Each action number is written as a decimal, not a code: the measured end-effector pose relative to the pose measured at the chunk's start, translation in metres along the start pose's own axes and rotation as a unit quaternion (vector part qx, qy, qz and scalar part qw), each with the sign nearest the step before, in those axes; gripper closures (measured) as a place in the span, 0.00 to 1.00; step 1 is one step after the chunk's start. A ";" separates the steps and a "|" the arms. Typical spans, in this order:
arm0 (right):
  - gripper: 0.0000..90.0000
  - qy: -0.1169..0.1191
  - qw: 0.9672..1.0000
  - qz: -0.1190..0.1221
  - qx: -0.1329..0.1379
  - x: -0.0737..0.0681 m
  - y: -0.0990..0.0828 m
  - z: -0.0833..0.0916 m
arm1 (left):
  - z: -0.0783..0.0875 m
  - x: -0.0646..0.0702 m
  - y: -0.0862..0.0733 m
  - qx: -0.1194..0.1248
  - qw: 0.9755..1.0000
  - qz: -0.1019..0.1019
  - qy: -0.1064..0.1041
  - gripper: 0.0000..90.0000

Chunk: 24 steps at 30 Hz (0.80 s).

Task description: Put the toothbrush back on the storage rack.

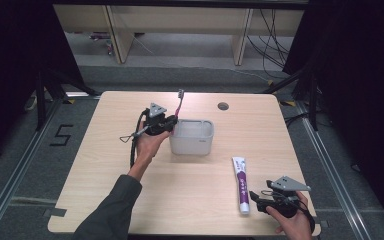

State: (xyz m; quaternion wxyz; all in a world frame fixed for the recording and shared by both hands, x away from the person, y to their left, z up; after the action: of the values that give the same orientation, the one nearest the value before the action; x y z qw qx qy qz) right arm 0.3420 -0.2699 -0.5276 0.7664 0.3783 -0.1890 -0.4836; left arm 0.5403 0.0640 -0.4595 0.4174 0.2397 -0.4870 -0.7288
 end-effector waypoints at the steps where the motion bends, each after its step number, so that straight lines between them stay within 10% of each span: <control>1: 0.28 0.001 1.000 -0.001 0.000 0.000 0.000 0.000 | 0.000 0.000 0.000 -0.001 1.000 -0.004 0.002 0.91; 15: 0.28 0.001 1.000 0.013 0.004 0.003 0.001 -0.001 | 0.005 0.001 0.002 -0.008 1.000 -0.028 0.011 0.89; 24: 0.28 0.000 1.000 0.011 0.002 0.003 0.001 0.000 | 0.024 0.001 0.010 0.000 1.000 -0.019 0.013 0.68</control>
State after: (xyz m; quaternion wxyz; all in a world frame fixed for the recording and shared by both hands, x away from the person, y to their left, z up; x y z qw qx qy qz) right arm 0.3439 -0.2724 -0.5274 0.7712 0.3776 -0.1941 -0.4744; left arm 0.5253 0.0742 -0.4403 0.4100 0.2588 -0.4769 -0.7332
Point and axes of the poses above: each handheld gripper's, and its own axes: z roughly backward along the jaws, y roughly out of its top, x roughly to its right, the point moved 6 cm from there along -z, roughly forward along the jaws, and after that the axes turned 3 degrees about -z, right-handed, at the moved point
